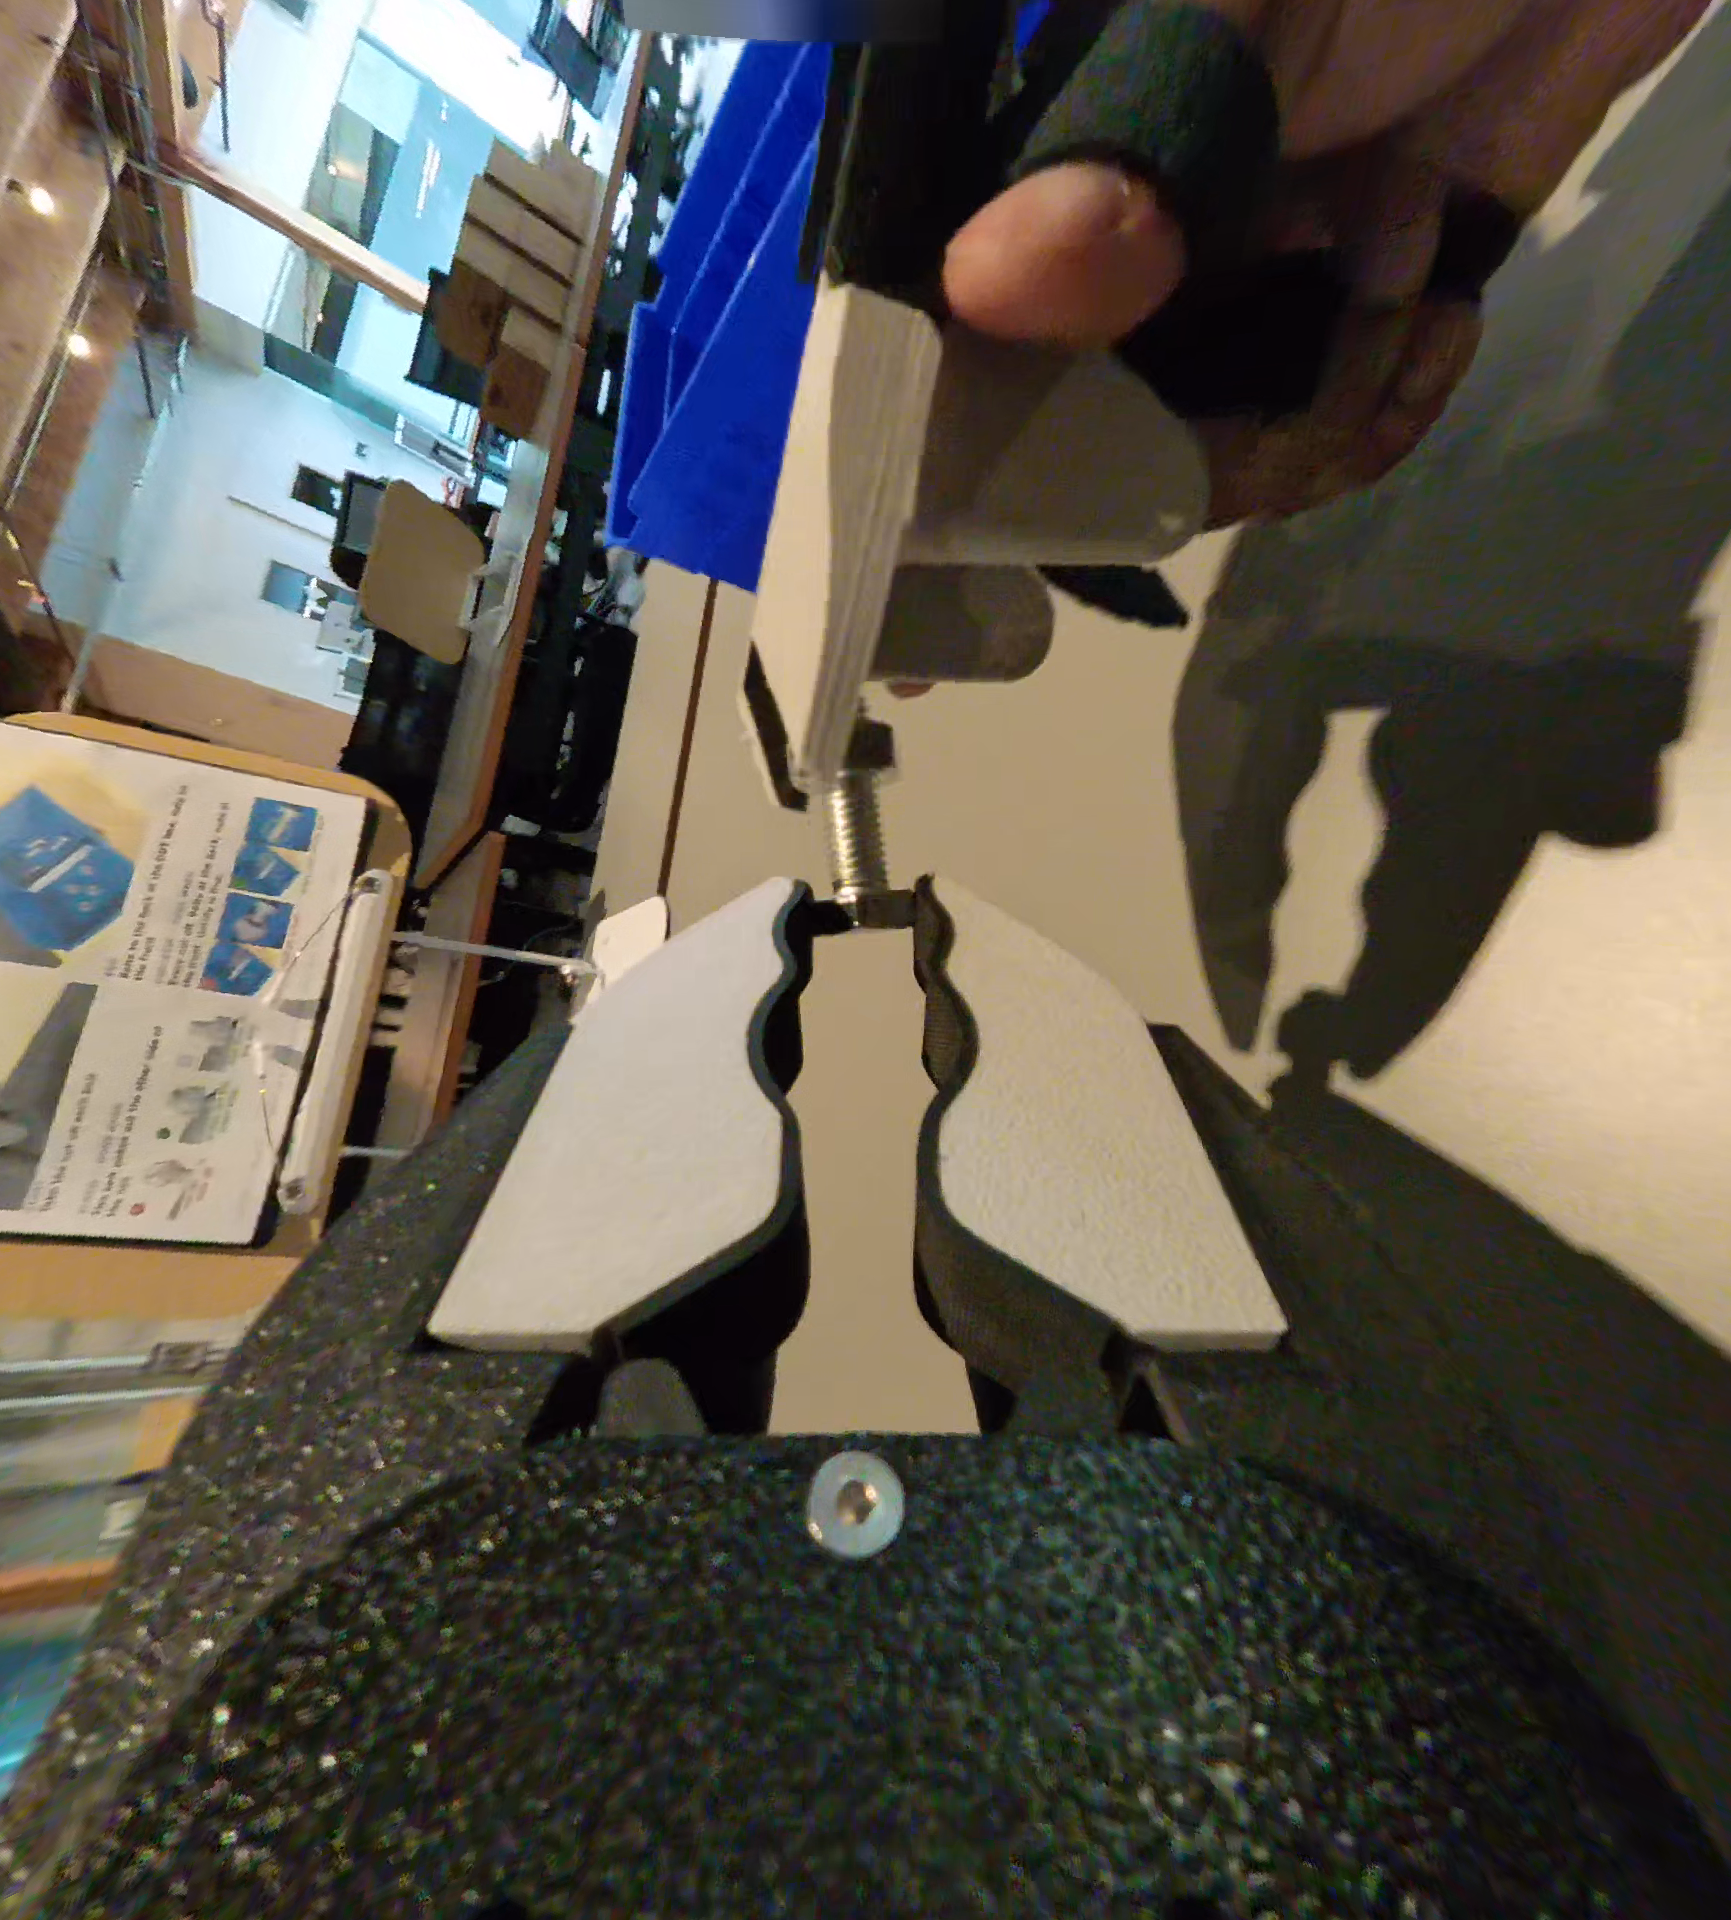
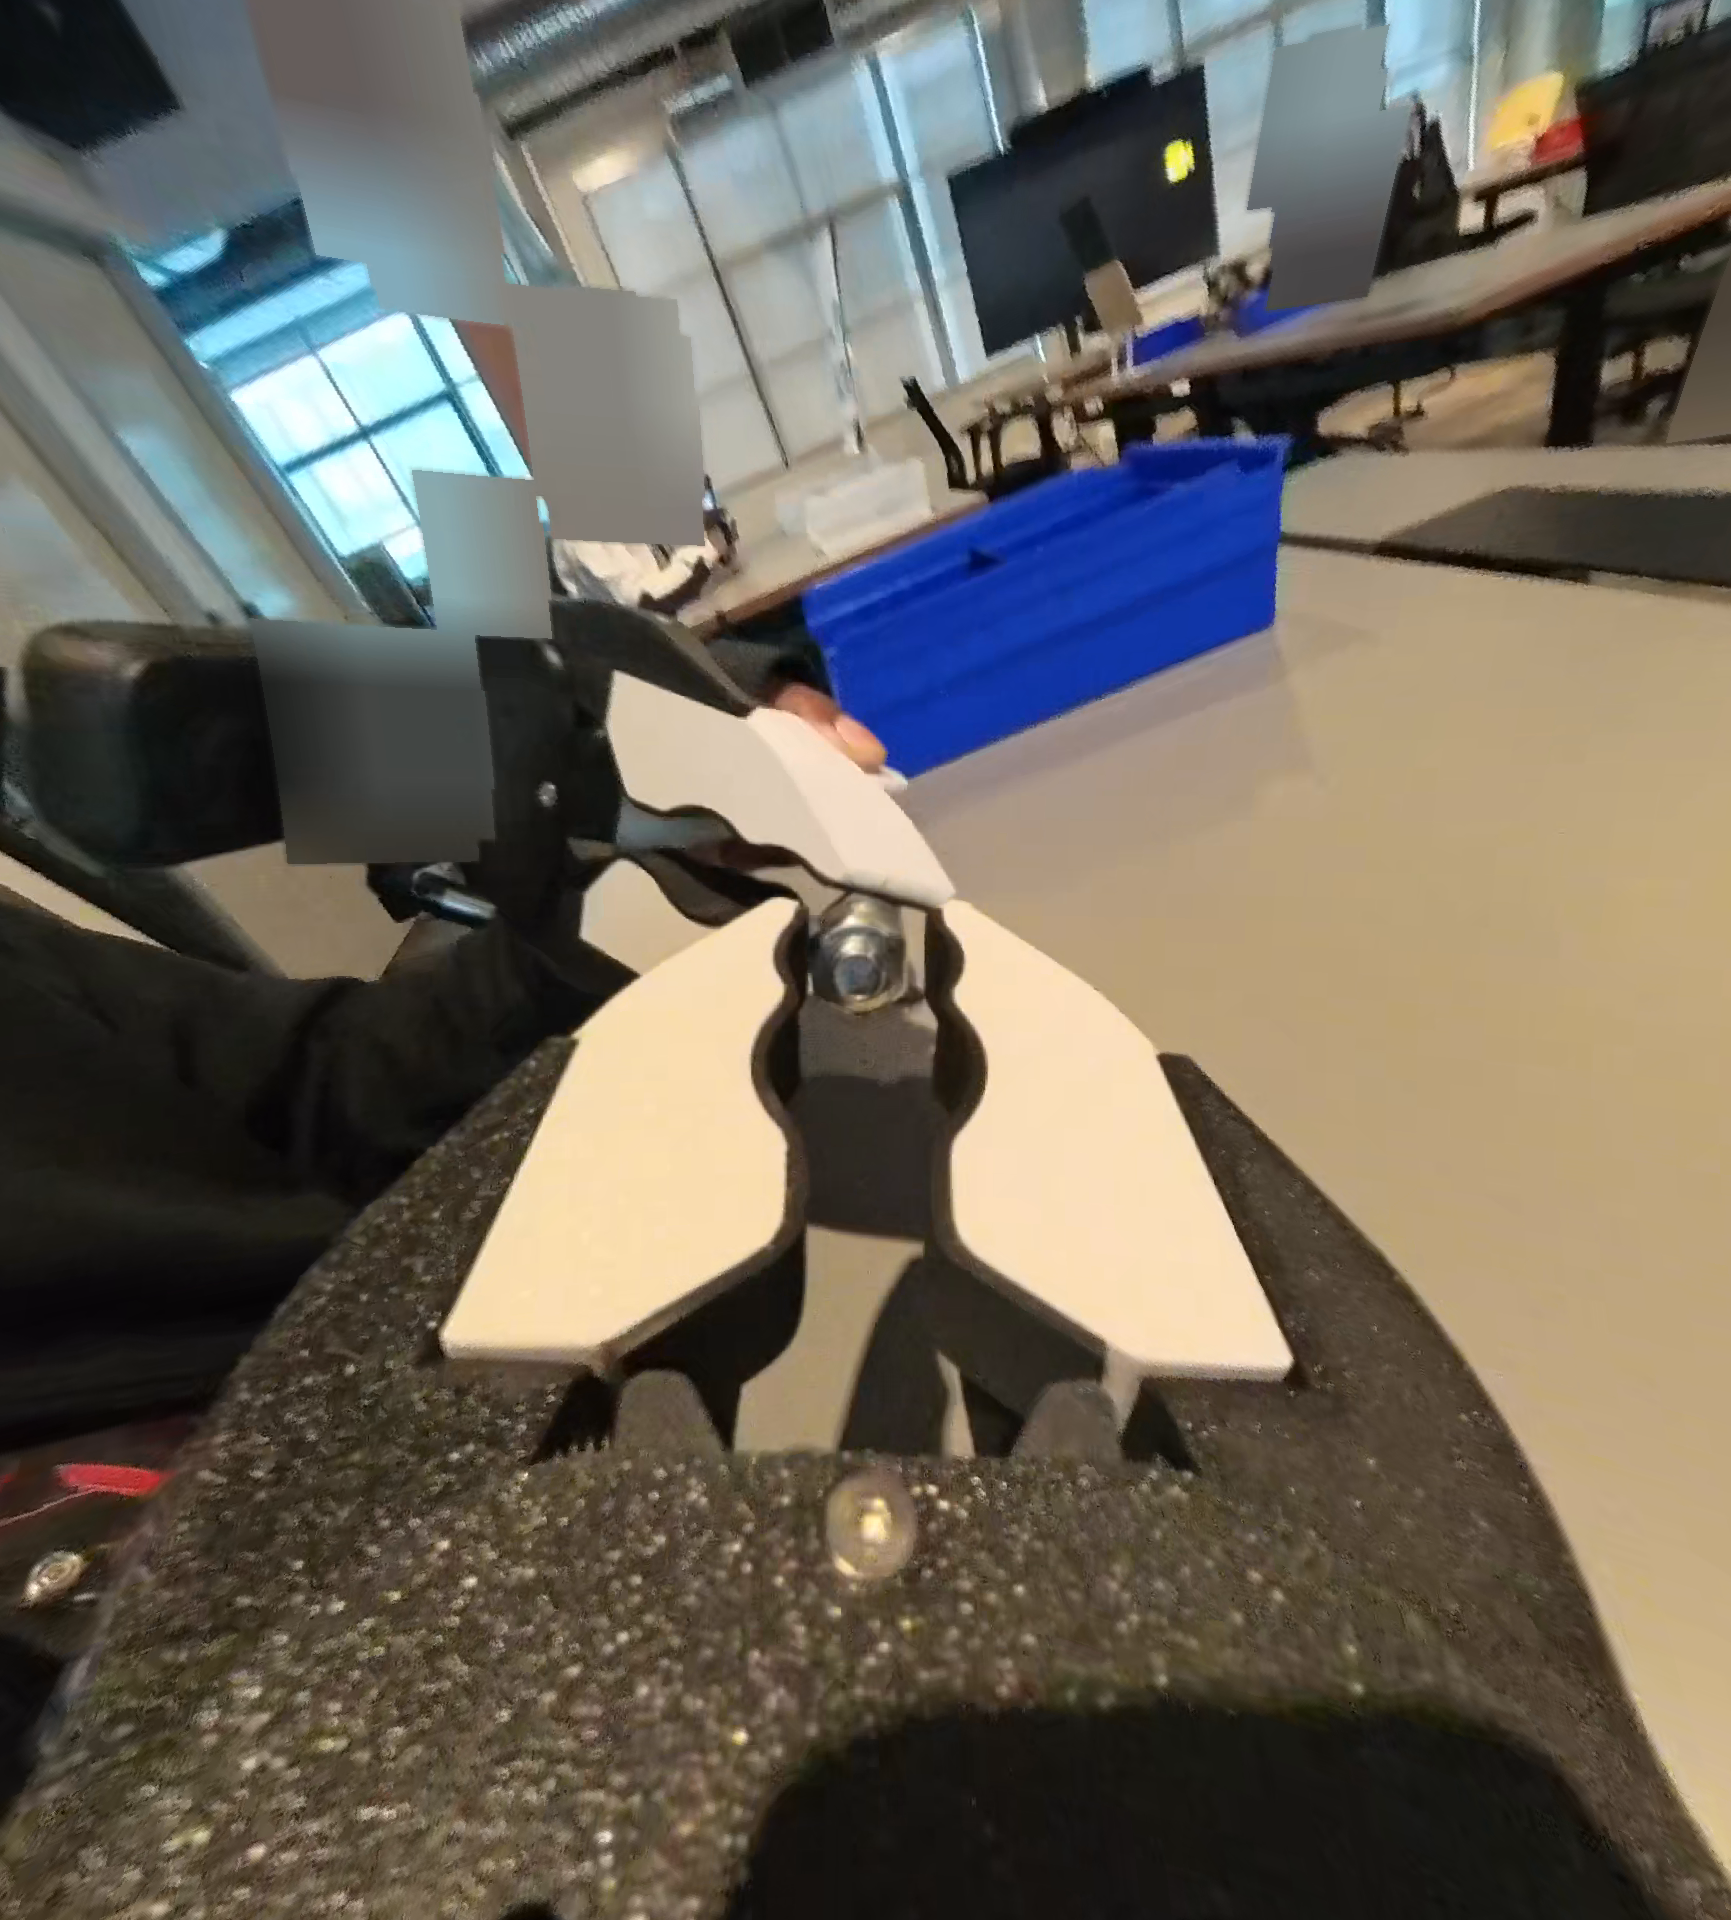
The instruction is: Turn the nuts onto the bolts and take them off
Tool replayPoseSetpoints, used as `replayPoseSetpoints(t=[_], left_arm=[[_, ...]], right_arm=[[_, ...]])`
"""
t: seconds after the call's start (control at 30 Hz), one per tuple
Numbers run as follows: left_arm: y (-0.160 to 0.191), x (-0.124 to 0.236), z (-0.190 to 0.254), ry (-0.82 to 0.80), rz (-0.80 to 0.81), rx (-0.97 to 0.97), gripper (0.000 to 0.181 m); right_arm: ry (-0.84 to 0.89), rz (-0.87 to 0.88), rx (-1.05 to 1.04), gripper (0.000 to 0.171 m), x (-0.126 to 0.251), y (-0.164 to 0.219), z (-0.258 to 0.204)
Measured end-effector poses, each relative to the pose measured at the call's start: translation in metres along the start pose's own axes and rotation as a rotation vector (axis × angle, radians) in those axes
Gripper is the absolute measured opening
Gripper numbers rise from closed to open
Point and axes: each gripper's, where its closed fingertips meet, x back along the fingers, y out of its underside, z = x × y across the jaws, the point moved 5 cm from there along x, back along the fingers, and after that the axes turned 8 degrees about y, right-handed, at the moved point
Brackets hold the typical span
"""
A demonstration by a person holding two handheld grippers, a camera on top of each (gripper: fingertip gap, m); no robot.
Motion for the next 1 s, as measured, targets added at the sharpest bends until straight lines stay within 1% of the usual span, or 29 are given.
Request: replayPoseSetpoints(t=[0.07, 0.2, 0.27, 0.43, 0.53, 0.6, 0.67, 0.8, 0.87, 0.93, 1.0], left_arm=[[0.000, 0.002, -0.001, 0.017, 0.034, 0.037, 0.018], [0.001, 0.004, -0.002, 0.055, 0.074, 0.091, 0.019], [0.001, 0.005, -0.003, 0.066, 0.088, 0.105, 0.018], [-0.002, 0.005, 0.002, 0.117, 0.118, 0.111, 0.018], [-0.004, 0.003, 0.006, 0.139, 0.120, 0.090, 0.018], [-0.003, 0.002, 0.005, 0.107, 0.087, 0.062, 0.018], [-0.001, 0.001, 0.004, 0.062, 0.046, 0.022, 0.018], [0.002, -0.003, 0.001, -0.048, -0.081, -0.091, 0.018], [0.000, -0.003, 0.001, -0.062, -0.089, -0.100, 0.018], [-0.003, -0.002, 0.001, -0.042, -0.038, -0.058, 0.018], [-0.002, -0.001, -0.001, -0.030, -0.011, -0.017, 0.019]], right_arm=[[0.013, 0.023, 0.078, 0.022, 0.005, -0.005, -0.001], [0.061, -0.022, 0.348, 0.024, 0.009, -0.004, -0.007], [0.072, -0.035, 0.439, 0.026, 0.009, -0.002, -0.011], [0.085, -0.067, 0.535, 0.028, 0.006, 0.003, -0.014], [0.103, -0.086, 0.593, 0.021, 0.003, 0.006, -0.016], [0.132, -0.096, 0.575, 0.020, 0.001, 0.007, -0.016], [0.145, -0.109, 0.485, 0.020, -0.002, 0.007, -0.012], [0.132, -0.106, 0.163, 0.020, -0.006, 0.008, -0.003], [0.075, -0.066, 0.028, 0.020, -0.006, 0.007, 0.000], [0.020, -0.051, -0.002, 0.030, -0.005, 0.005, -0.001], [0.046, -0.055, 0.088, 0.038, -0.002, 0.003, -0.001]])
